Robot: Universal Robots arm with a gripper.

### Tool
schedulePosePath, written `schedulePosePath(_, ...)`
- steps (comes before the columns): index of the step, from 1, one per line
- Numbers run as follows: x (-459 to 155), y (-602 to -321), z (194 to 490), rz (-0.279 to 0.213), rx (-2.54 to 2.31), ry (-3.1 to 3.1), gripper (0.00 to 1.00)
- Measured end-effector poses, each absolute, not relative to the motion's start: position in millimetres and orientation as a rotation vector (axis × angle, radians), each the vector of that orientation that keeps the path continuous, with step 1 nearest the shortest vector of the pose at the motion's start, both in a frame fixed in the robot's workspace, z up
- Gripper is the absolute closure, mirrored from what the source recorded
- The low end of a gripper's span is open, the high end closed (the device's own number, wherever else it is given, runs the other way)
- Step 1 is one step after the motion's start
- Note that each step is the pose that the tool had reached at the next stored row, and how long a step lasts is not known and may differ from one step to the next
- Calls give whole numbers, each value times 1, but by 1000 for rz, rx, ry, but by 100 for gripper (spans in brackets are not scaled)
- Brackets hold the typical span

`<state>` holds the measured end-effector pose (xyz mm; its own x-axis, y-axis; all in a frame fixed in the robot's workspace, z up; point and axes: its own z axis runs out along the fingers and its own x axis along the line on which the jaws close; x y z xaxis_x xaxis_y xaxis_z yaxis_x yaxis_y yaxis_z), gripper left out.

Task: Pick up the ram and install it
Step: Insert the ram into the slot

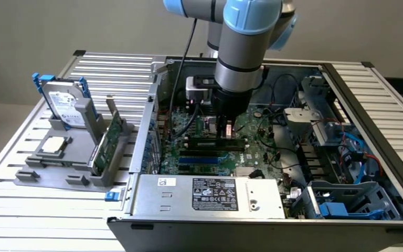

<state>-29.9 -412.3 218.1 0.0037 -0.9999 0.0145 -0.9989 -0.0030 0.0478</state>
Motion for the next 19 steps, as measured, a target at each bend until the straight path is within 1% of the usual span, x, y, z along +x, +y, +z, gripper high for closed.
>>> schedulePosePath(19,-31,-412,216,-31,2192,-2184,86)
